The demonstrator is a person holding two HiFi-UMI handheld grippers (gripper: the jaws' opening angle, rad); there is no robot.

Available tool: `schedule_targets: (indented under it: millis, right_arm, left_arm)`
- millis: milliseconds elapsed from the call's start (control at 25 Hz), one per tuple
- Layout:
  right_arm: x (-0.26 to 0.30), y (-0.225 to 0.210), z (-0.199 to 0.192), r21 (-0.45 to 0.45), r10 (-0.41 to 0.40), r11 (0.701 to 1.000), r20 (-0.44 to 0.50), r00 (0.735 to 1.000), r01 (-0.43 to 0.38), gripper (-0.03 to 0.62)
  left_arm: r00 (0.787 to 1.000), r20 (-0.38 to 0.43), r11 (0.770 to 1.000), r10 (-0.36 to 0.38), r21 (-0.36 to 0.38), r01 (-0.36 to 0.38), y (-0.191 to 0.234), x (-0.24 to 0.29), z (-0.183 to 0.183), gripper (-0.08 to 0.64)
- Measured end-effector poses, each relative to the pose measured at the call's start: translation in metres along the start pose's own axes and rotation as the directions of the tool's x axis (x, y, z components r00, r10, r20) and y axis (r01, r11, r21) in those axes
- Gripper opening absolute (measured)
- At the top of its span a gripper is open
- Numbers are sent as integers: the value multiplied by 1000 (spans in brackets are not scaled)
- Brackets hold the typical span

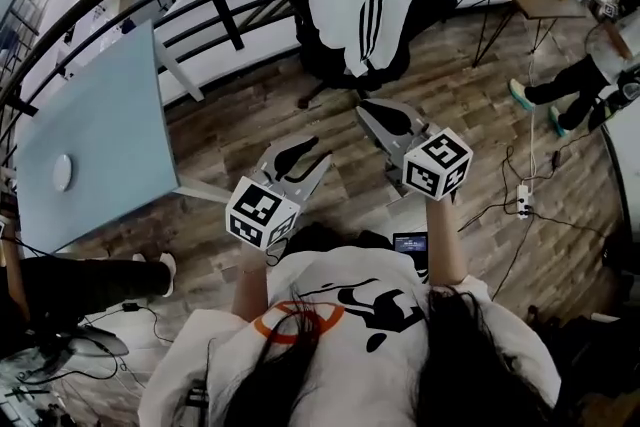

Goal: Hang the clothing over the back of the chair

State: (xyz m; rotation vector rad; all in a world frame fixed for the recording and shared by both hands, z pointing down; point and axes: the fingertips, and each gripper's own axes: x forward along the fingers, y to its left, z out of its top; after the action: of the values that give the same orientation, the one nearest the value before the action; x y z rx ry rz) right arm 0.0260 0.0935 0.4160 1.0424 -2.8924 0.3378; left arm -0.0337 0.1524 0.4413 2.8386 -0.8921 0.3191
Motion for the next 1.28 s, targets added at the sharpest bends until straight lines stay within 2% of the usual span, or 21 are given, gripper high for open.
schedule_targets:
  millis: [240, 480, 720, 1280]
  right_arm:
    - [-37, -7, -5, 47, -8, 999, 13, 1000, 8, 21]
    - [-74, -14, -17, 50, -17, 999, -5, 1000, 17, 20]
    - [-103, -17, -27, 74, -5, 997, -2, 1000, 5, 20]
    - [-139, -23, -44, 64, -3, 998, -30, 1000, 5, 20]
  left_arm:
    - [1000, -1, 999, 24, -35, -24, -26, 21, 5, 238]
    - [999, 5, 998, 36, -54, -36, -58, 44, 7, 238]
    - [999, -12, 998, 34, -56, -35, -91, 62, 2, 238]
    - [999, -22, 998, 29, -48, -30, -130, 82, -3, 238]
